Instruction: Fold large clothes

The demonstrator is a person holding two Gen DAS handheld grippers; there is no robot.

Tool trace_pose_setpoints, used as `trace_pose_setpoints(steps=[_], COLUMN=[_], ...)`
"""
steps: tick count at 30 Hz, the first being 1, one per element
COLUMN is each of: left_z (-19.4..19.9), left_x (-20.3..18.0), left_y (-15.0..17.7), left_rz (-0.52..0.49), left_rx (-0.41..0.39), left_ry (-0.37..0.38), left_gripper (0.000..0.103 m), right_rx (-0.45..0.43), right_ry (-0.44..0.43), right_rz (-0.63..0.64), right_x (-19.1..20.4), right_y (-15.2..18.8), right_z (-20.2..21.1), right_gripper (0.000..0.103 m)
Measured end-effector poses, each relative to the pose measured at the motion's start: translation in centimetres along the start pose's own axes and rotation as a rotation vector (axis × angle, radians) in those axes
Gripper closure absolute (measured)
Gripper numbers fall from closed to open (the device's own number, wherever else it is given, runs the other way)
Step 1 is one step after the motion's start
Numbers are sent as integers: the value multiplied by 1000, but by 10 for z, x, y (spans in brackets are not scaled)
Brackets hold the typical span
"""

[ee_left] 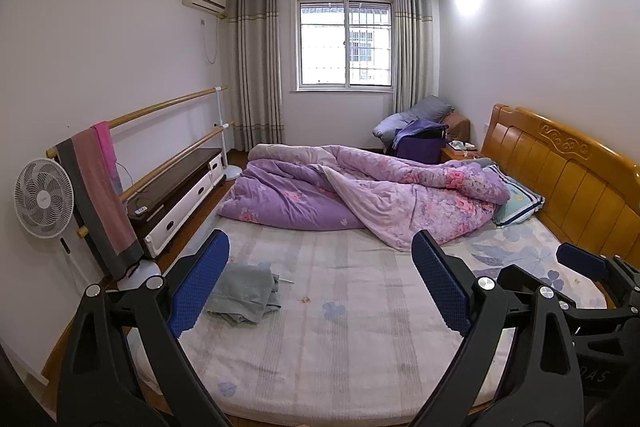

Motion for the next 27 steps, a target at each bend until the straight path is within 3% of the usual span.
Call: trace_pose_setpoints(steps=[27], left_z=[7], left_x=[-15], left_y=[6], left_rz=[-5], left_rx=[-21], left_ry=[-23], left_gripper=[10], right_rx=[5], right_ry=[-6], right_rz=[-2], right_x=[-12], right_y=[7], right_z=[-2], right_gripper=[8])
Point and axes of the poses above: each gripper's, at about its wrist camera, not at the fingertips, and z roughly against the way its jaws point, x to its left, y to its underside, the point moved 9 cm from there along -z, roughly the way its jaws point, and after that the axes turned 6 degrees about z, right-handed, at the moved point
